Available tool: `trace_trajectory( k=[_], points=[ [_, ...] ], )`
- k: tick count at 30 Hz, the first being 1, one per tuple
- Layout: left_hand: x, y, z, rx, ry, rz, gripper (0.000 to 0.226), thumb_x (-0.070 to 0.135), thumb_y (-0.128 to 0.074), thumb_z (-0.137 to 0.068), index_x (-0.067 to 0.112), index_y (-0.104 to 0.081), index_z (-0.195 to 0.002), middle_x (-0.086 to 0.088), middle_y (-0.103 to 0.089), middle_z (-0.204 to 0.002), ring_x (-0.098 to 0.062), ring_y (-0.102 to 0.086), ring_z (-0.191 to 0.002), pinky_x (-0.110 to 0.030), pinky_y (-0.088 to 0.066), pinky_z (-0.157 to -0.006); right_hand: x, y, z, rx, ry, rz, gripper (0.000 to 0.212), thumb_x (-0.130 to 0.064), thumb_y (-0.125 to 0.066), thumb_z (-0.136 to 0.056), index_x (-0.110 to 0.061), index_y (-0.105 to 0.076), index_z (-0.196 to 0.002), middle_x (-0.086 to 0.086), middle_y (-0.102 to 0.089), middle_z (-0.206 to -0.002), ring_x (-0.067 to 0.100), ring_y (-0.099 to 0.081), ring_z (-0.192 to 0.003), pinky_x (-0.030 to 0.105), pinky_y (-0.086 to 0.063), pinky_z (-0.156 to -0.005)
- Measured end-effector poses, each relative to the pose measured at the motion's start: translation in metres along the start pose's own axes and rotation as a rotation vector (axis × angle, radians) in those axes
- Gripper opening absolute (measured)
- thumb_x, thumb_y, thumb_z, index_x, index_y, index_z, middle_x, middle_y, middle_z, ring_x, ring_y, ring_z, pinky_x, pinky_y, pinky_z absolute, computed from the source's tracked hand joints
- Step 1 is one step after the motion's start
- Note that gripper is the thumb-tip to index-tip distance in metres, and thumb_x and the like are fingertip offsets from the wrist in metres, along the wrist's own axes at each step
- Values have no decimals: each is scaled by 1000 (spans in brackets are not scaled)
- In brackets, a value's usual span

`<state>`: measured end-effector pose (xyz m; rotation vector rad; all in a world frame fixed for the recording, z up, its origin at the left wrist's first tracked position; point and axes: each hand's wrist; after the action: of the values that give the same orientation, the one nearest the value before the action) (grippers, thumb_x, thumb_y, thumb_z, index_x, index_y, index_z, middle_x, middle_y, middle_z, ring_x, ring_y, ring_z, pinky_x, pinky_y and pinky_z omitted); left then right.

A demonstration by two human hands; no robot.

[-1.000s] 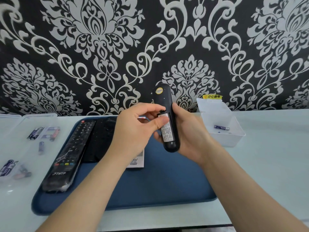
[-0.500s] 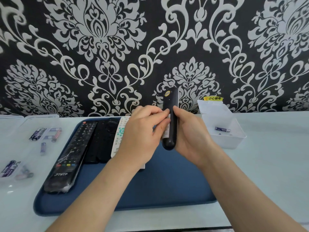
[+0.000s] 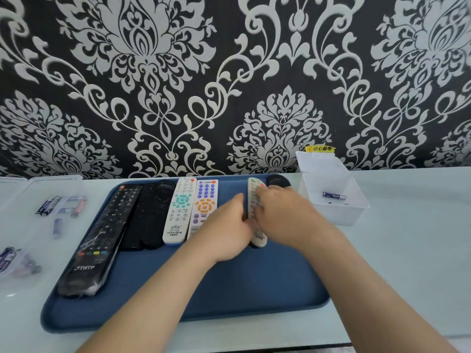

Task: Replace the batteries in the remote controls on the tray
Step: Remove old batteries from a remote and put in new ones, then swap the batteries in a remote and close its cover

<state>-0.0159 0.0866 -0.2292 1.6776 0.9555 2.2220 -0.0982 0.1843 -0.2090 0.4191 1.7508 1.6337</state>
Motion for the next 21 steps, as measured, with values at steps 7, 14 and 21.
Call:
trace_trajectory(
  k=[7,14,21],
  points=[
    [6,-8,1,179,-134,-302,47,18,-51,-93,23,-39,-138,1,-60,-126,-19,-56,-112,-33,-45,-91,13,-13,-5,-75,49,116,37,-26,-40,-94,-21,-43,-131,7,-54,-124,33,-47,-117,48,-43,-97],
    [1,-6,-3,23,-69,71,80,15,-55,-88,41,-9,-148,4,-50,-141,-16,-57,-116,-41,-44,-101,18,-11,-9,-77,49,168,37,-31,-46,-91,-13,-48,-124,10,-53,-121,32,-48,-117,43,-42,-98],
    [-2,31,10,277,-18,-848,39,36,-50,-93,18,-46,-127,-5,-46,-127,-25,-44,-117,-34,-41,-85,7,-15,-3,-31,-49,232,53,-46,-42,-98,-12,-35,-138,3,-39,-143,25,-36,-133,44,-39,-96]
  ],
)
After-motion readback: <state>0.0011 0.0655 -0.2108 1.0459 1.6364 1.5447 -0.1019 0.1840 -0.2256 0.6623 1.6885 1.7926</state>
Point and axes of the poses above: each hand's wrist, its own z-axis away from the middle knuckle, its own y-axis out of the back of the hand, x = y × z
